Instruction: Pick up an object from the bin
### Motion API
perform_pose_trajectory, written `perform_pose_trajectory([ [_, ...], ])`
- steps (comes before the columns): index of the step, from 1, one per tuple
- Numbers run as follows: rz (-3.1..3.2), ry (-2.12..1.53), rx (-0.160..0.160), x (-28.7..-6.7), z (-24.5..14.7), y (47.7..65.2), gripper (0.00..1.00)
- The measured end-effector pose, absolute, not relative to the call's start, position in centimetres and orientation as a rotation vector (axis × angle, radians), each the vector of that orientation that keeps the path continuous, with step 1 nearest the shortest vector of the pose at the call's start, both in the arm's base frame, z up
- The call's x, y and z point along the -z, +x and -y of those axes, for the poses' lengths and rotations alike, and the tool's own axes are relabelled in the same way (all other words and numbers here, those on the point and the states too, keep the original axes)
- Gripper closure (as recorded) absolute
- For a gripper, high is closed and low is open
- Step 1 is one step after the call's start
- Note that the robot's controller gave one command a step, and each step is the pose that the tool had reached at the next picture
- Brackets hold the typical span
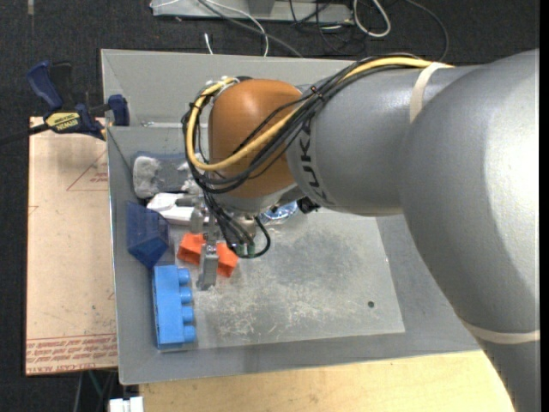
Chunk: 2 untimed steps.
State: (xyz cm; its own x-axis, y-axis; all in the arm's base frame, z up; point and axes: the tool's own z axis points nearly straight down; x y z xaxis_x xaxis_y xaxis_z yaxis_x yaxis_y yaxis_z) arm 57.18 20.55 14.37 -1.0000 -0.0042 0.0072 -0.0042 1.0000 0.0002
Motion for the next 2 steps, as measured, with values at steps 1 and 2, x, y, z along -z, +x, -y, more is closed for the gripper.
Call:
perform_pose_trajectory([
  [1, 3.142, -0.001, 0.002, -14.8, -20.4, 57.4, 0.0],
  [2, 3.082, -0.522, -0.004, -6.7, -18.2, 58.7, 0.0],
])
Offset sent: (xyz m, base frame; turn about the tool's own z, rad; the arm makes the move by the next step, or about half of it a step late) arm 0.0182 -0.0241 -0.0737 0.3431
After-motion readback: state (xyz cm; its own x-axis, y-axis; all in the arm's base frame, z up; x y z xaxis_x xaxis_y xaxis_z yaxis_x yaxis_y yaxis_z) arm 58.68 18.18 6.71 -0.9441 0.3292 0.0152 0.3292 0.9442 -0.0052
